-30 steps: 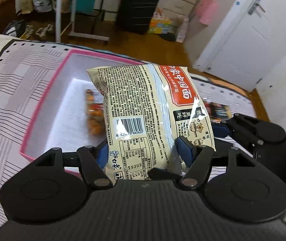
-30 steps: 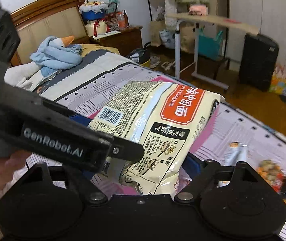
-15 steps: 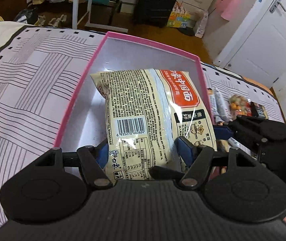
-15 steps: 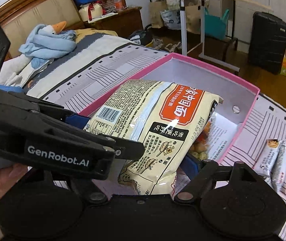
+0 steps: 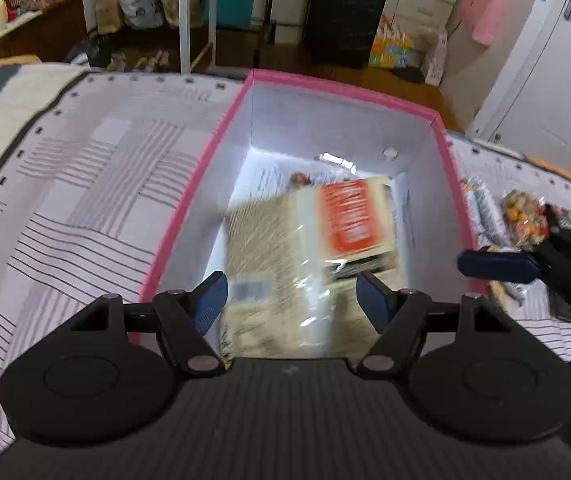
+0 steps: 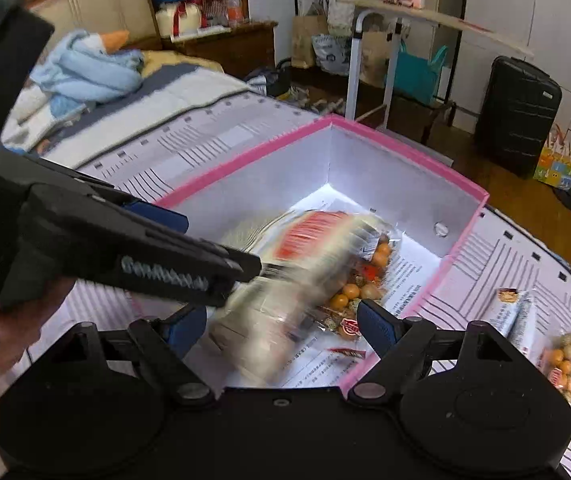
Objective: Organize snacks
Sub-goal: 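Open the left gripper to drop the noodle bag into the box, then grasp the black NB cracker pack with the left gripper while the right gripper grasps the black bar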
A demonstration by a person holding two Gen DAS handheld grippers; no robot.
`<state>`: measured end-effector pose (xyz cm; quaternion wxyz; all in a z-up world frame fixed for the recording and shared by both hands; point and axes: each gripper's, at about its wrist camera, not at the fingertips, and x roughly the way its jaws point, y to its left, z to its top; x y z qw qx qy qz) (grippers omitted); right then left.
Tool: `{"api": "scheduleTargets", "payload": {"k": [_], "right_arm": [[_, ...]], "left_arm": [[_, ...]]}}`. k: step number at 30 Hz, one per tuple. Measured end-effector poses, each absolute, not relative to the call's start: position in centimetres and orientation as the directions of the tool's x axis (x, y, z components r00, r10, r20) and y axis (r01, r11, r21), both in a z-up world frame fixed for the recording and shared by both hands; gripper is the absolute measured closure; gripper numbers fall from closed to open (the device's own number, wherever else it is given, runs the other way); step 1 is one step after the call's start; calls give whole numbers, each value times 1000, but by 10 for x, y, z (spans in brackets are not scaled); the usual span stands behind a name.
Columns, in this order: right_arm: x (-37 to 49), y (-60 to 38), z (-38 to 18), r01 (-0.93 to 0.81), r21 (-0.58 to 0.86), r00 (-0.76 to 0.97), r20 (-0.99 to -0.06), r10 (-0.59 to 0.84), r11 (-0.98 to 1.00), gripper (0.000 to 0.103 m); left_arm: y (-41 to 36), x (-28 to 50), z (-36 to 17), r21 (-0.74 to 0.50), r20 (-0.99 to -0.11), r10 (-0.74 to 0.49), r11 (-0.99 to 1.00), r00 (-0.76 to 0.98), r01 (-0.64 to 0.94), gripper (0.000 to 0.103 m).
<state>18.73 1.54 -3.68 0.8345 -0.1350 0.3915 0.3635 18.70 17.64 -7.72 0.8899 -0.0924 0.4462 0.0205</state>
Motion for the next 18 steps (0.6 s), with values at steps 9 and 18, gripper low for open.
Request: {"api": "scheduleTargets", "payload": {"k": [9, 18], "right_arm": [[163, -67, 25, -657, 143, 480, -679, 556, 740, 17], [159, -137, 43, -581, 220, 507, -655, 560, 784, 17]], "left_arm": [[158, 148, -20, -159, -739, -81, 986, 669, -57, 32], [98, 126, 8, -195, -708, -198, 977, 678, 83, 34]]}}
